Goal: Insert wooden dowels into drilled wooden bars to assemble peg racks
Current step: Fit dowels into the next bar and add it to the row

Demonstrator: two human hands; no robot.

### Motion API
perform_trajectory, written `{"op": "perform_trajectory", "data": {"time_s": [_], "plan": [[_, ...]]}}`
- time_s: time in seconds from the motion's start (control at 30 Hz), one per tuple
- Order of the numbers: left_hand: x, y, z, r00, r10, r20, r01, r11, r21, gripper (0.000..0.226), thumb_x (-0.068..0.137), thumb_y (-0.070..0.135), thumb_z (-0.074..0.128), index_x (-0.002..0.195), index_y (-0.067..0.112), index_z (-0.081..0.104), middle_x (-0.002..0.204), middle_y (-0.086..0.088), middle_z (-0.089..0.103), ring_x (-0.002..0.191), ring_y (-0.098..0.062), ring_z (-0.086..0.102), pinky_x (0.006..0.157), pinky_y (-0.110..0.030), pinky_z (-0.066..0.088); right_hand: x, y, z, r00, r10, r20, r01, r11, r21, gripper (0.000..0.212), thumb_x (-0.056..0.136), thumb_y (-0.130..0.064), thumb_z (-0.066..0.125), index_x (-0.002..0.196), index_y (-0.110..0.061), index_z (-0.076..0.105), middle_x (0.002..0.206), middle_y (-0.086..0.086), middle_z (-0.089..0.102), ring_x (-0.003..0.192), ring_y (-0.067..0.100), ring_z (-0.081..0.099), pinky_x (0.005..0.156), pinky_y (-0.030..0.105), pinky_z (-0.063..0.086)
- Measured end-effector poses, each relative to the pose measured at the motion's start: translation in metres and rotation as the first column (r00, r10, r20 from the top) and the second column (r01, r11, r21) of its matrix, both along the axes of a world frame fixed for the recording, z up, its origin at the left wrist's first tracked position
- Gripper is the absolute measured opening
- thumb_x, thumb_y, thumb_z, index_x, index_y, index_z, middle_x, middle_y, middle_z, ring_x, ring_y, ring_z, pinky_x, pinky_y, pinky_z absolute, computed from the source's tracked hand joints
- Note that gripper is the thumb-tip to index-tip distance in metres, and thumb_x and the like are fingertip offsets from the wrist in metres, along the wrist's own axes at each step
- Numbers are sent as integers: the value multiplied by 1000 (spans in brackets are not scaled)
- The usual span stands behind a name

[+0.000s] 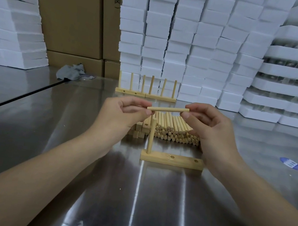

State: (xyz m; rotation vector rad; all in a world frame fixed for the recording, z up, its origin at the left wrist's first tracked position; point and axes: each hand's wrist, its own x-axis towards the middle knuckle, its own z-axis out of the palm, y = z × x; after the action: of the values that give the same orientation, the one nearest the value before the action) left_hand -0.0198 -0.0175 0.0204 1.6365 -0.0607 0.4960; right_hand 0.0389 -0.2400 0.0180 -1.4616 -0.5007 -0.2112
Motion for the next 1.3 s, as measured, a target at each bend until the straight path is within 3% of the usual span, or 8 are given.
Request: {"op": "perform_trajectory", "data": {"time_s": [0.2, 0.5, 0.73, 0.83, 0.9, 1.07, 1.2, 1.3], "plan": [[1, 1, 1, 999, 20, 33, -20, 1000, 7, 16, 94, 10, 78, 104, 22, 83, 92, 5, 82, 76, 4, 71, 62, -8, 49, -1, -2, 1, 1000, -11, -20, 10, 999, -30, 15, 93, -16, 79, 101, -29, 79, 100, -3, 81, 96, 4, 73, 67, 17, 54], [2, 2, 0, 998, 20, 66, -23, 999, 48, 17, 89, 7, 83, 99, 21, 82, 92, 6, 81, 83, 2, 72, 63, -8, 48, -2, -1, 1, 994, -35, -102, 32, 999, -37, 18, 91, -20, 81, 106, -27, 78, 99, -3, 81, 92, 5, 73, 75, 28, 53], [2, 0, 0, 999, -16, 51, 14, 998, 55, 13, 90, 10, 83, 97, 21, 82, 93, 2, 82, 85, -6, 76, 69, -13, 53, -5, 7, 1, 957, 128, -259, -103, 989, 109, 21, 92, -38, 76, 109, -28, 83, 103, -6, 79, 89, 7, 64, 72, 26, 52], [1, -1, 1, 1000, -13, 3, 13, 996, 84, 13, 102, 23, 69, 103, 25, 81, 100, 6, 82, 83, -6, 71, 65, -21, 50, -7, 4, 7, 995, -78, -67, 77, 997, -16, 17, 103, -34, 67, 101, -21, 78, 86, -5, 77, 75, 4, 62, 63, 21, 49], [0, -2, 2, 999, -39, -22, 41, 996, 75, 19, 105, 28, 64, 104, 24, 82, 101, 5, 81, 84, -9, 71, 63, -22, 50, -12, 0, 14, 990, -76, 122, 94, 984, -151, 17, 105, -25, 63, 96, -14, 72, 77, -3, 74, 70, 4, 63, 61, 18, 48], [-1, -7, 0, 994, -105, -43, 109, 989, 98, 17, 103, 27, 67, 104, 24, 83, 94, 5, 79, 81, -7, 69, 63, -23, 49, -19, -3, 14, 956, 38, 290, 108, 875, -473, 16, 102, -21, 64, 87, -18, 68, 77, 3, 71, 81, 24, 70, 78, 48, 58], [-1, -8, -2, 991, -128, -44, 132, 985, 109, 18, 94, 35, 69, 102, 28, 83, 97, 3, 80, 84, -10, 68, 70, -30, 44, -17, -5, 10, 936, 39, 350, 173, 813, -555, 18, 102, -24, 66, 84, -23, 67, 71, -9, 66, 62, 3, 57, 61, 16, 40], [-2, -8, -1, 989, -136, -53, 141, 984, 109, 20, 91, 37, 67, 101, 29, 83, 94, 3, 80, 82, -9, 69, 68, -29, 45, -14, -7, 9, 930, 37, 365, 194, 795, -575, 17, 102, -25, 65, 85, -24, 67, 71, -10, 65, 61, 1, 55, 60, 12, 39]]}}
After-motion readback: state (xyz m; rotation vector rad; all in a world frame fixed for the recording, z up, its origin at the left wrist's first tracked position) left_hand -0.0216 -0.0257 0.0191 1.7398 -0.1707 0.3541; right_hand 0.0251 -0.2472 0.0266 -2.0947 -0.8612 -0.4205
